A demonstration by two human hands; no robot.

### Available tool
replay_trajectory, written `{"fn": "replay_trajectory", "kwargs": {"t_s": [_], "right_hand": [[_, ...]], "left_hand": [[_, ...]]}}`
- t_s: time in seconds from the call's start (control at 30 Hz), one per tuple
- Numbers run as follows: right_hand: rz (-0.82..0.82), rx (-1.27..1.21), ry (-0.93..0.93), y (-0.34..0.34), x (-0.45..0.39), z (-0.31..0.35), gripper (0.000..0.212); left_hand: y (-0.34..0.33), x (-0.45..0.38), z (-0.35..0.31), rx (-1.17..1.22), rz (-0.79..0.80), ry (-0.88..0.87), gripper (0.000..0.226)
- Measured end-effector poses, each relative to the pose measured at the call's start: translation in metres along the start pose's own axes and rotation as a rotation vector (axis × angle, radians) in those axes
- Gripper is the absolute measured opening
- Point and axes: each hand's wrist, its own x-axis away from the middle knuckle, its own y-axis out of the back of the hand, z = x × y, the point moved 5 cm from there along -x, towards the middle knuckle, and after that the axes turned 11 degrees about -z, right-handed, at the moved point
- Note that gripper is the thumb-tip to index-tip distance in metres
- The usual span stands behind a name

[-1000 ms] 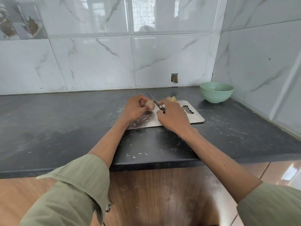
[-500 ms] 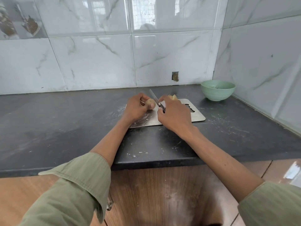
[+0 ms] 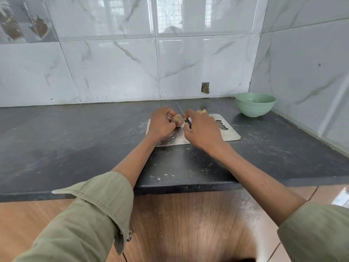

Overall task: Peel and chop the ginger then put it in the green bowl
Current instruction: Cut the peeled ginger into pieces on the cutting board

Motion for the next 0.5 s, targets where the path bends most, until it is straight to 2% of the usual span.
{"fn": "replay_trajectory", "kwargs": {"t_s": [0.23, 0.5], "right_hand": [[0.029, -0.041, -0.067, -0.002, -0.001, -0.007, 0.021], [-0.001, 0.042, -0.005, 0.000, 0.011, -0.002, 0.017]], "left_hand": [[0.002, 0.004, -0.007, -0.016, 0.003, -0.027, 0.025], [0.001, 0.000, 0.000, -0.009, -0.013, 0.024, 0.022]]}}
